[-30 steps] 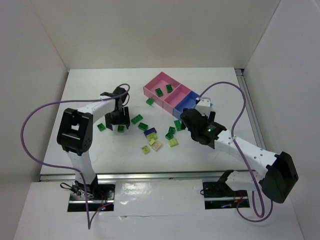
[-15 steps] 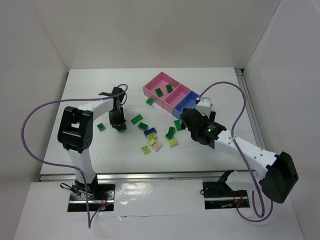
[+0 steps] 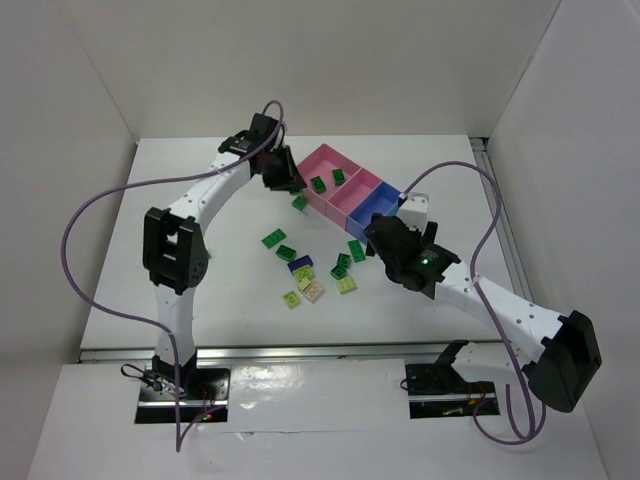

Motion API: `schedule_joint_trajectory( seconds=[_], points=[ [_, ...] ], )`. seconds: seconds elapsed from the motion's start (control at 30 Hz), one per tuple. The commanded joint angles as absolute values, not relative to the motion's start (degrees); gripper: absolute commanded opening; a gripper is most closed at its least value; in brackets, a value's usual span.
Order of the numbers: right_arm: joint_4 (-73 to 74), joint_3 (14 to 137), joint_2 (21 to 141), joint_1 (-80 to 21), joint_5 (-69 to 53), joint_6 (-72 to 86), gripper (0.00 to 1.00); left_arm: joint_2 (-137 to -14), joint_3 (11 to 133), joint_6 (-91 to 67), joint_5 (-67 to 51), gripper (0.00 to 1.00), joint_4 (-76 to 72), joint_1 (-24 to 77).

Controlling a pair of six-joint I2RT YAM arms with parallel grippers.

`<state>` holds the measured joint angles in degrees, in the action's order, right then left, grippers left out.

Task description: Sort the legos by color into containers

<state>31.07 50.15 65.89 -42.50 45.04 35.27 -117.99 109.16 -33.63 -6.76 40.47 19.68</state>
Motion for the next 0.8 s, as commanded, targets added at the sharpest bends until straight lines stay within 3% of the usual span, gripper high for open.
schedule_joint_trajectory(
  seconds=[0.0, 0.07, 0.23, 0.3, 0.37, 0.47, 0.63, 0.77],
  points=[
    [35.68, 51.06, 62.76, -42.71, 48.34, 38.58, 0.99, -125.84, 118.87, -37.70, -11.68, 0.08, 39.04, 20.56],
    [37.60, 51.06, 61.80, -42.71, 48.34, 41.20, 0.99, -131.36, 122.77, -40.93, -17.18, 0.11, 36.49, 20.57],
    [39.28, 48.52, 56.44, -42.71, 46.33, 45.52, 1.00, -140.95, 135.23, -45.88, -23.81, 0.68, 29.79, 20.57],
    [40.68, 47.99, 55.29, -42.71, 46.32, 46.05, 1.00, -140.28, 135.36, -45.88, -23.82, 0.78, 30.32, 20.57],
    [41.48, 47.47, 54.67, -42.71, 46.93, 46.76, 1.00, -134.78, 130.80, -44.57, -22.33, 0.78, 30.32, 20.57],
    [41.48, 47.46, 54.67, -42.71, 47.81, 46.93, 1.00, -126.15, 119.91, -40.09, -14.79, 0.68, 31.28, 20.04],
    [38.85, 47.46, 56.95, -42.71, 47.81, 43.87, 1.00, -108.67, 103.12, -37.08, 11.91, 0.66, 41.38, 16.89],
    [38.32, 47.46, 59.32, -42.71, 47.81, 43.86, 1.00, -99.97, 86.26, -41.39, 23.02, 0.81, 47.37, 11.10]
  ],
)
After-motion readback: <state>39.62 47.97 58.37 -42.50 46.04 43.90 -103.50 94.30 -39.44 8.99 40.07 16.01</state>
